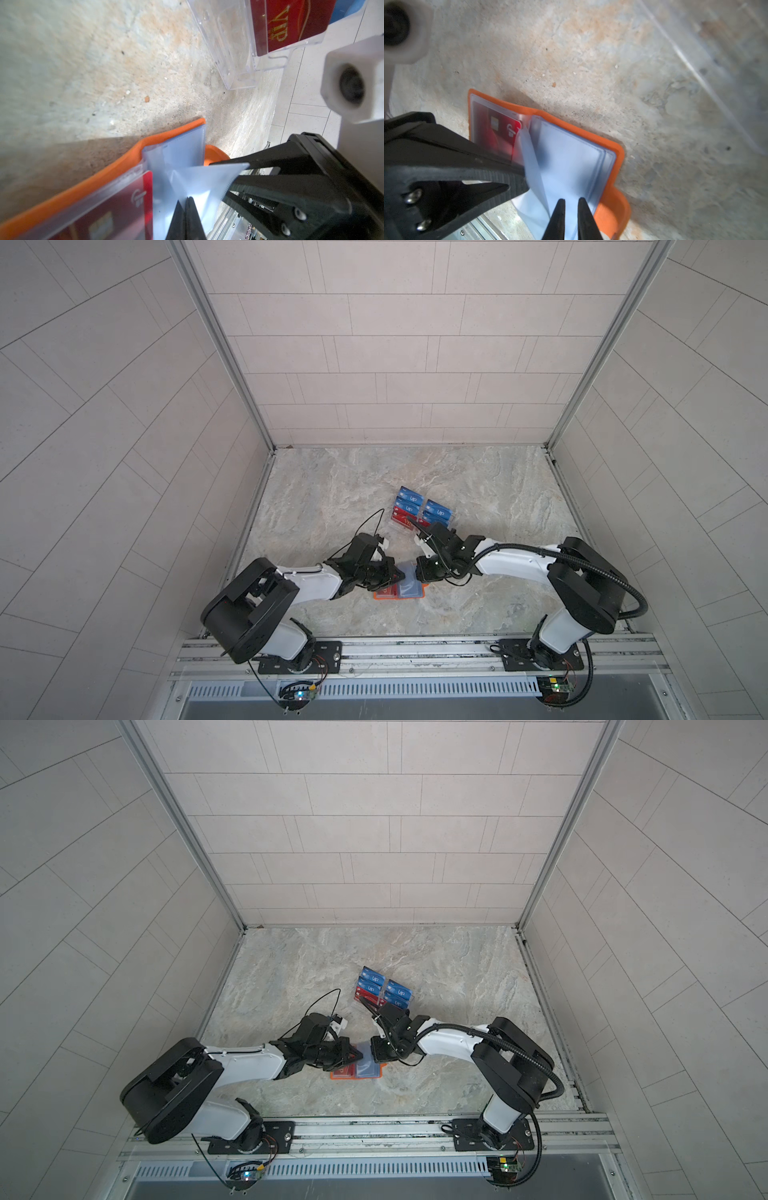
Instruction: Put the credit cards into the card holder
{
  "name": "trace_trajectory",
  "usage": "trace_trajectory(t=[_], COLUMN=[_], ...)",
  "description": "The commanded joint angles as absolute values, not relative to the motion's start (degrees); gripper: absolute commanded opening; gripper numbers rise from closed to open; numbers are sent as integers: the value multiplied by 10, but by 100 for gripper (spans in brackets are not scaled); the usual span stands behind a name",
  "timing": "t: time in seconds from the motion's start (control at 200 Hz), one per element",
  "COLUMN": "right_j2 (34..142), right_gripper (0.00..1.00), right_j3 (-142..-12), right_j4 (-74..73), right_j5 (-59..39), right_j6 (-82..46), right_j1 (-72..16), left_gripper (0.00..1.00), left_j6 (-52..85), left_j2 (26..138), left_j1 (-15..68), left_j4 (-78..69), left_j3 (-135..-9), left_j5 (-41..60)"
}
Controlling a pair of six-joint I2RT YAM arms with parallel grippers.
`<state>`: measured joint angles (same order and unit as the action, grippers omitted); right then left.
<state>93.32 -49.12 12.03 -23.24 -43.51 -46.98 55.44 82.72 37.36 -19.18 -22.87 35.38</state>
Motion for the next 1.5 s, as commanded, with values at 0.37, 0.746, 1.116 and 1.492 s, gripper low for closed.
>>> trace_trajectory(t=[0.37,0.746,1.116,1.492], right_j2=[966,962,984,1046], right_gripper=[16,16,15,14], right_j3=[-504,-504,-531,-571], right_j4=[71,51,34,26], right_j5=[-282,-306,-342,-337], right_j6=[-449,-459,-470,-470], right_j1=[-479,-479,-497,-520], left_gripper=[35,50,51,47], left_j6=[527,463,419,412], left_j2=[792,732,641,554], left_j1=[371,359,308,266], left_j4=[-149,5,118,189], left_j3=[-234,-270,-284,-266], left_j5=[363,339,320,276])
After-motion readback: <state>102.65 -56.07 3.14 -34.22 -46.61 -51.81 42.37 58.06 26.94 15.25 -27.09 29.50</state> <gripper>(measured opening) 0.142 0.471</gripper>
